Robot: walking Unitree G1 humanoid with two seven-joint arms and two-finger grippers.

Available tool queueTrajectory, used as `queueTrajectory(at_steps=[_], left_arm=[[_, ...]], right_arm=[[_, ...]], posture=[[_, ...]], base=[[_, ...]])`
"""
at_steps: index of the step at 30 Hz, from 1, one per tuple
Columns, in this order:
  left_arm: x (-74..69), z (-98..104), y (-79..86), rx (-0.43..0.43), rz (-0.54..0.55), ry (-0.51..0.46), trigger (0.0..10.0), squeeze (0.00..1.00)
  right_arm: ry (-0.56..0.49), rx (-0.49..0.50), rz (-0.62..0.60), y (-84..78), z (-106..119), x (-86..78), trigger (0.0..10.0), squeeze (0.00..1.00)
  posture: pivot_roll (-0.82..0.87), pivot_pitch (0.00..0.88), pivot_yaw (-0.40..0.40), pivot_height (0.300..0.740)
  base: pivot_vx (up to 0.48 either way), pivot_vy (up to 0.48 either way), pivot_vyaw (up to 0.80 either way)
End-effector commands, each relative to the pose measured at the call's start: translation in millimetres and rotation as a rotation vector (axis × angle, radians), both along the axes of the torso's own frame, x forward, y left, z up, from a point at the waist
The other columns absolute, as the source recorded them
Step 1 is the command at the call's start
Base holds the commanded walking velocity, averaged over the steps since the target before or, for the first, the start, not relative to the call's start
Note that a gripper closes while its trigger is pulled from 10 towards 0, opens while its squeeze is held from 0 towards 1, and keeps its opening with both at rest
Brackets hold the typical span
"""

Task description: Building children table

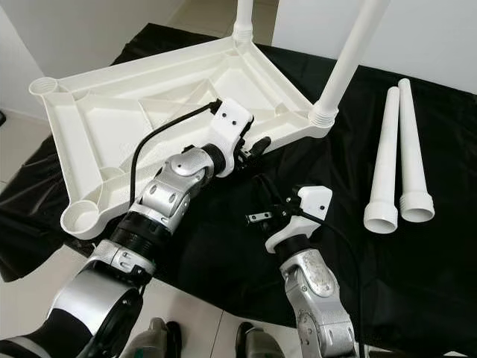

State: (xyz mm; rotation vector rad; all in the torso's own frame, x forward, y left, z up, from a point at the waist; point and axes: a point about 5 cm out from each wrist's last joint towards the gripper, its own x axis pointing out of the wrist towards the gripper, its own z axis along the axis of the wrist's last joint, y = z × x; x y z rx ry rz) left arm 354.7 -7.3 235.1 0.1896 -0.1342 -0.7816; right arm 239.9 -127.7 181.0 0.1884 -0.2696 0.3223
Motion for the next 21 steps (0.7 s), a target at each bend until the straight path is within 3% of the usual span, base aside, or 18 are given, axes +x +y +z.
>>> queueTrajectory(at_steps=[1, 3, 4, 5, 6, 9, 12, 15, 18, 21], left_arm=[[-3.8, -1, -0.1, 0.006, -0.073, 0.016, 10.0, 0.0], [-0.7, 0, 16.4, 0.03, -0.049, -0.005, 10.0, 0.0], [-0.7, 0, 16.4, 0.03, -0.049, -0.005, 10.0, 0.0], [1.4, 0, 31.7, 0.057, -0.034, -0.014, 10.0, 0.0], [1.4, 0, 31.7, 0.057, -0.034, -0.014, 10.0, 0.0], [4.2, -4, 67.3, 0.134, -0.003, -0.018, 10.0, 0.0], [3.7, -8, 82.9, 0.182, 0.008, -0.008, 10.0, 0.0], [2.8, -9, 85.6, 0.191, 0.008, -0.006, 10.0, 0.0], [0.0, -20, 110.2, 0.282, 0.017, 0.018, 10.0, 0.0], [-2.3, -21, 116.2, 0.294, 0.007, 0.033, 10.0, 0.0]], right_arm=[[0.014, -0.003, -0.023, -3.3, -4, 0.4, 10.0, 0.0], [0.005, -0.01, -0.044, -6.1, -3, 1.0, 10.0, 0.0], [0.005, -0.01, -0.044, -6.1, -3, 1.0, 10.0, 0.0], [0.001, -0.014, -0.061, -9.8, -2, 1.9, 10.0, 0.0], [0.001, -0.014, -0.061, -9.8, -2, 1.9, 10.0, 0.0], [-0.006, -0.023, -0.091, -17.5, -1, 4.5, 10.0, 0.0], [-0.008, -0.031, -0.097, -19.9, -1, 6.0, 10.0, 0.0], [-0.009, -0.033, -0.098, -20.2, -1, 6.3, 10.0, 0.0], [-0.009, -0.048, -0.088, -21.8, -1, 6.7, 10.0, 0.0], [-0.01, -0.051, -0.088, -22.9, 0, 6.6, 10.0, 0.0]], posture=[[0.02, 0.182, 0.024, 0.74], [0.02, 0.182, 0.026, 0.74], [0.02, 0.182, 0.026, 0.74], [0.02, 0.181, 0.024, 0.74], [0.02, 0.181, 0.024, 0.74], [0.03, 0.18, 0.022, 0.74], [0.04, 0.18, 0.019, 0.74], [0.04, 0.18, 0.019, 0.74], [0.04, 0.185, 0.012, 0.74], [0.04, 0.187, 0.01, 0.74]], base=[[0.0, 0.0, 0.0], [0.0, 0.0, 0.0], [0.0, 0.0, 0.0], [0.0, 0.0, 0.0], [0.0, 0.0, 0.0], [0.0, 0.0, 0.0], [0.0, 0.0, 0.0], [0.0, 0.0, 0.0], [0.0, 0.0, 0.0], [0.0, 0.0, 0.0]])
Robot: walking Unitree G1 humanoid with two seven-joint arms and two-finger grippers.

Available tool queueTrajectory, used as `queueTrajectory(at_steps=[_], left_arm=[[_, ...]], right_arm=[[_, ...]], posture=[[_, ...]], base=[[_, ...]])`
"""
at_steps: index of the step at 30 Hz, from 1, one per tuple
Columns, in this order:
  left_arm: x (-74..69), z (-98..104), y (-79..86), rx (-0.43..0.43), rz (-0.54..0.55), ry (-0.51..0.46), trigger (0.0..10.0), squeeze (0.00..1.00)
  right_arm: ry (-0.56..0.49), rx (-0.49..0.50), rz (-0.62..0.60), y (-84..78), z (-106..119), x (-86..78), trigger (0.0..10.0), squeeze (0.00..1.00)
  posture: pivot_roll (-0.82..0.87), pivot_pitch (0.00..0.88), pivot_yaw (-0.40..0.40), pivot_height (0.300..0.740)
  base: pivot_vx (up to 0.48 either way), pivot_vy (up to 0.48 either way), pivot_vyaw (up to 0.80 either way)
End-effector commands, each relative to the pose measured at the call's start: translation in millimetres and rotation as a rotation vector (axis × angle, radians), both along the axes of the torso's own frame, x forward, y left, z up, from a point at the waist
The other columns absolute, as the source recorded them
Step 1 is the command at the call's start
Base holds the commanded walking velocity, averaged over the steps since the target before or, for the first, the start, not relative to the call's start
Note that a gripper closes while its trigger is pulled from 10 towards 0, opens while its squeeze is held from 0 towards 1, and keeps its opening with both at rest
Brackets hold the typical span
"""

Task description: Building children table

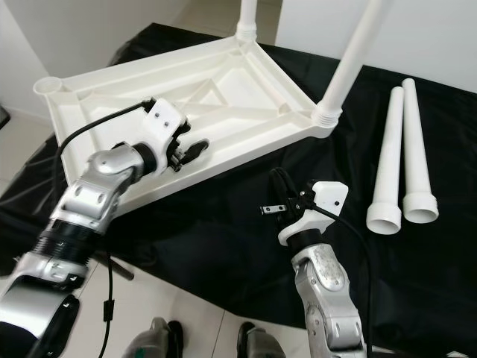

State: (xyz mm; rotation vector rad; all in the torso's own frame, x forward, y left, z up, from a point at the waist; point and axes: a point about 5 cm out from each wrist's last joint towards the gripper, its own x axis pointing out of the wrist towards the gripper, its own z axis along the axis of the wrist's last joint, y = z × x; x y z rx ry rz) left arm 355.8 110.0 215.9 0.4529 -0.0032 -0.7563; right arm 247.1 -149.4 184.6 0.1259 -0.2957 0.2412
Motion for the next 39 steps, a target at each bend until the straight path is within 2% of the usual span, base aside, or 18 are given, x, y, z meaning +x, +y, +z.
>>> queueTrajectory(at_steps=[1, 5, 9, 23, 29, 30, 32, 33, 39], left_arm=[[-3.4, -2, -1.1, 0.01, -0.034, 0.022, 10.0, 0.0], [-4.2, -11, 8.9, 0.058, -0.027, 0.069, 10.0, 0.0], [-0.6, -20, 13.5, 0.108, 0.02, 0.072, 10.0, 0.0], [12.0, -25, 18.1, 0.166, 0.119, 0.054, 10.0, 0.0], [15.2, -29, 16.9, 0.185, 0.121, 0.078, 10.0, 0.0], [14.7, -32, 16.4, 0.196, 0.111, 0.09, 6.6, 0.0], [14.3, -34, 16.1, 0.204, 0.104, 0.098, 6.6, 0.0], [11.2, -41, 14.9, 0.222, 0.072, 0.127, 0.0, 0.0], [7.6, -49, 11.6, 0.241, 0.04, 0.155, 0.0, 0.0]], right_arm=[[0.017, -0.003, 0.002, -1.2, -4, -0.6, 10.0, 0.0], [0.014, -0.012, 0.001, -3.3, -3, -0.6, 10.0, 0.0], [0.011, -0.015, -0.001, -4.2, -2, -0.5, 10.0, 0.0], [0.007, -0.014, 0.0, -3.5, -1, -0.1, 10.0, 0.0], [0.005, -0.018, -0.002, -3.8, 0, -0.1, 10.0, 0.0], [0.004, -0.019, -0.002, -3.9, 0, -0.3, 10.0, 0.0], [0.004, -0.02, -0.002, -3.9, 0, -0.4, 10.0, 0.0], [0.003, -0.021, -0.005, -4.3, 0, -1.2, 10.0, 0.0], [0.003, -0.02, -0.009, -4.4, 0, -1.9, 10.0, 0.0]], posture=[[0.04, 0.187, 0.01, 0.74], [0.03, 0.187, 0.006, 0.74], [0.02, 0.184, 0.005, 0.74], [0.01, 0.176, 0.006, 0.74], [0.0, 0.17, 0.012, 0.74], [0.0, 0.17, 0.012, 0.74], [0.0, 0.169, 0.015, 0.74], [-0.01, 0.166, 0.022, 0.74], [-0.01, 0.165, 0.023, 0.74]], base=[[0.0, 0.0, 0.0], [0.0, 0.0, 0.0], [0.0, 0.0, 0.0], [0.0, 0.0, 0.0], [0.0, 0.0, 0.0], [0.0, 0.0, 0.0], [0.0, 0.0, 0.0], [0.0, 0.0, 0.0], [0.0, 0.0, 0.0]])
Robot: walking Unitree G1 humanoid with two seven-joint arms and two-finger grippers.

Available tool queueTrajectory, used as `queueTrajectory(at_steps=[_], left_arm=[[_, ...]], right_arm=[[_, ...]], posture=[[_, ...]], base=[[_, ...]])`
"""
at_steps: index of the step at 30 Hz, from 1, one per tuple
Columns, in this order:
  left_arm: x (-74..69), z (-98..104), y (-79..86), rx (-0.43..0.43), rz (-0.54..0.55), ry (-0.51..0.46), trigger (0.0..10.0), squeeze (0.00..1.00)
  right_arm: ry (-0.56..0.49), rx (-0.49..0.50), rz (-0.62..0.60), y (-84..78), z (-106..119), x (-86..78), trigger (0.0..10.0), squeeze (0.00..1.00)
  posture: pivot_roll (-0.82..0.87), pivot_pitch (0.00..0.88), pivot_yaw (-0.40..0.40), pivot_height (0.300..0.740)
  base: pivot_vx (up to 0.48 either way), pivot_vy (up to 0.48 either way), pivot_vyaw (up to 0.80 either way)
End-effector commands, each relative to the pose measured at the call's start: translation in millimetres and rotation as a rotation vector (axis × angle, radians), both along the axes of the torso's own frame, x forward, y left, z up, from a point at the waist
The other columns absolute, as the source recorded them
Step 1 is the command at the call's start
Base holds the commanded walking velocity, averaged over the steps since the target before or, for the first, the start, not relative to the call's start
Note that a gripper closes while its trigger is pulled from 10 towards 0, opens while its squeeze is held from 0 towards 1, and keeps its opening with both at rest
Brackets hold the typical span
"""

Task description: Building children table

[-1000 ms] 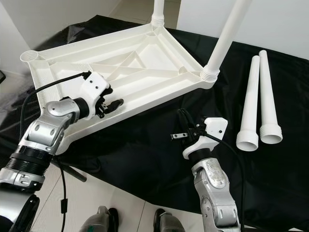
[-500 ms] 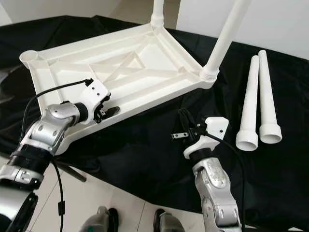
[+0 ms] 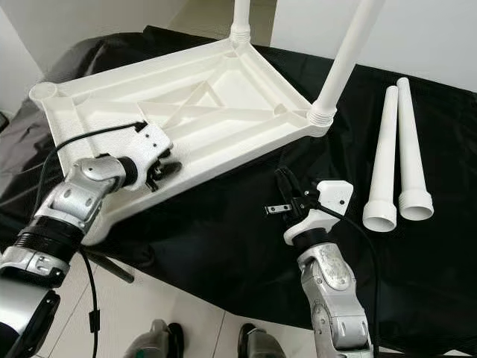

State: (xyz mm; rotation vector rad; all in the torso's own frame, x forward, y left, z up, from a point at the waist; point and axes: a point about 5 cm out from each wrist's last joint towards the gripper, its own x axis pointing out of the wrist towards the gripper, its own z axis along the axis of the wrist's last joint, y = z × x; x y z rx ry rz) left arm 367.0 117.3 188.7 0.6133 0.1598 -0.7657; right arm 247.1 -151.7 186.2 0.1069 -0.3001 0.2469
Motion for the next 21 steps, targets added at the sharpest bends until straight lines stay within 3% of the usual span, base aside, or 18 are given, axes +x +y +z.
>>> queueTrajectory(at_steps=[1, 9, 12, 16, 21], left_arm=[[-4.9, -22, 0.8, 0.029, 0.018, 0.068, 0.0, 0.0], [-6.5, -17, -13.1, -0.034, 0.013, 0.058, 0.0, 0.0], [-6.7, -7, -30.3, -0.097, 0.02, 0.027, 0.0, 0.0], [-6.9, 0, -41.3, -0.132, 0.023, 0.001, 0.0, 0.0], [-11.4, 13, -70.7, -0.229, 0.005, -0.011, 0.0, 0.0]], right_arm=[[0.01, 0.0, -0.013, -1.7, -2, -2.3, 10.0, 0.0], [0.009, -0.002, -0.013, -2.2, -1, -2.2, 10.0, 0.0], [0.008, -0.003, -0.011, -2.1, -1, -1.6, 10.0, 0.0], [0.007, -0.003, -0.01, -1.8, 0, -0.9, 10.0, 0.0], [0.004, 0.002, -0.005, 1.3, 0, -0.3, 10.0, 0.0]], posture=[[-0.01, 0.165, 0.025, 0.74], [0.0, 0.174, 0.022, 0.74], [0.0, 0.178, 0.023, 0.74], [0.0, 0.18, 0.022, 0.74], [0.0, 0.183, 0.023, 0.74]], base=[[0.0, 0.0, 0.0], [0.0, 0.0, 0.0], [0.0, 0.0, 0.0], [0.0, 0.0, 0.0], [0.0, 0.0, 0.0]])
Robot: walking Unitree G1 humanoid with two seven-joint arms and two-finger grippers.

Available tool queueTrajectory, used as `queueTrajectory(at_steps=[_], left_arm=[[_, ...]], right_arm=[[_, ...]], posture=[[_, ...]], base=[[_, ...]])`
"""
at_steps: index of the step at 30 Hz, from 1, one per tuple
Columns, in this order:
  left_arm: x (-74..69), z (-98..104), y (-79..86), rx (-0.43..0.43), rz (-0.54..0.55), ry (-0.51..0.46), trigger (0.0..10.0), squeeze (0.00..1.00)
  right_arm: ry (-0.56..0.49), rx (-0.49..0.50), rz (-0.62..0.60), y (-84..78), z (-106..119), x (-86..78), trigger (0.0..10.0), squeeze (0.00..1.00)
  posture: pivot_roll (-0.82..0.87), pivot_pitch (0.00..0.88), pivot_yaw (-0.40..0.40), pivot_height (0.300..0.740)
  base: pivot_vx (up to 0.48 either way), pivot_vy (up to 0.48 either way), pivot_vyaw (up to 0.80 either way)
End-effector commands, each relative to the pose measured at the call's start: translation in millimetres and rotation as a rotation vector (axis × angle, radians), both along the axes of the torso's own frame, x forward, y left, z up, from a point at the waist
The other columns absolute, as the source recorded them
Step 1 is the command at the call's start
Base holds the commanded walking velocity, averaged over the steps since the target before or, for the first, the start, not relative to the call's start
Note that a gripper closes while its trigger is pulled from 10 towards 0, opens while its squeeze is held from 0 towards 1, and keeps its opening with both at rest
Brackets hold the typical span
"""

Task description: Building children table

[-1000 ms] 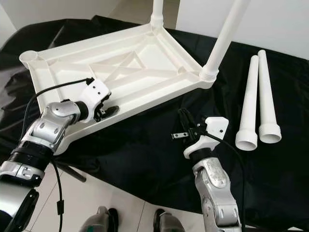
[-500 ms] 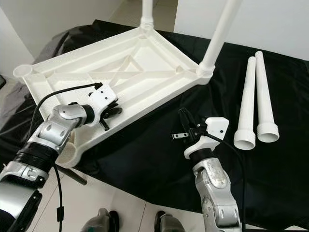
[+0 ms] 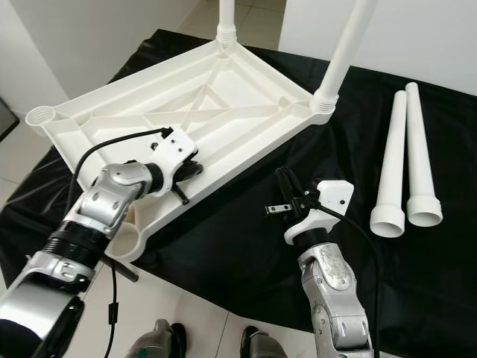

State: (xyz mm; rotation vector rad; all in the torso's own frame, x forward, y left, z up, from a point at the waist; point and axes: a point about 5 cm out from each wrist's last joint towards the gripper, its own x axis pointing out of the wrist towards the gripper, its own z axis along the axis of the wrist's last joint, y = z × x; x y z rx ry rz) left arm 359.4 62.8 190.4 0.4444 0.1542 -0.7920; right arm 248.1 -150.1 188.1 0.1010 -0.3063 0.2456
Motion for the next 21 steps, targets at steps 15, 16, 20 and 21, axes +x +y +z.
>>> queueTrajectory(at_steps=[15, 16, 20, 21], left_arm=[[-6.0, 9, -17.1, -0.059, 0.007, -0.05, 10.0, 1.0], [-6.5, 10, -17.3, -0.06, 0.0, -0.053, 10.0, 1.0], [-6.5, 15, -15.5, -0.059, -0.01, -0.076, 10.0, 0.11], [-6.9, 19, -14.6, -0.059, -0.019, -0.089, 10.0, 0.0]], right_arm=[[0.013, 0.005, -0.005, -0.7, -2, -2.8, 10.0, 0.0], [0.013, 0.006, -0.006, -1.0, -2, -2.7, 10.0, 0.0], [0.01, 0.009, -0.01, -1.2, -2, -2.7, 10.0, 0.0], [0.008, 0.013, -0.011, -0.9, -1, -2.8, 10.0, 0.0]], posture=[[0.0, 0.19, 0.027, 0.74], [0.0, 0.19, 0.027, 0.74], [0.0, 0.192, 0.03, 0.74], [0.01, 0.192, 0.03, 0.74]], base=[[0.0, 0.0, 0.0], [0.0, 0.0, 0.0], [0.0, 0.0, 0.0], [0.0, 0.0, 0.0]])
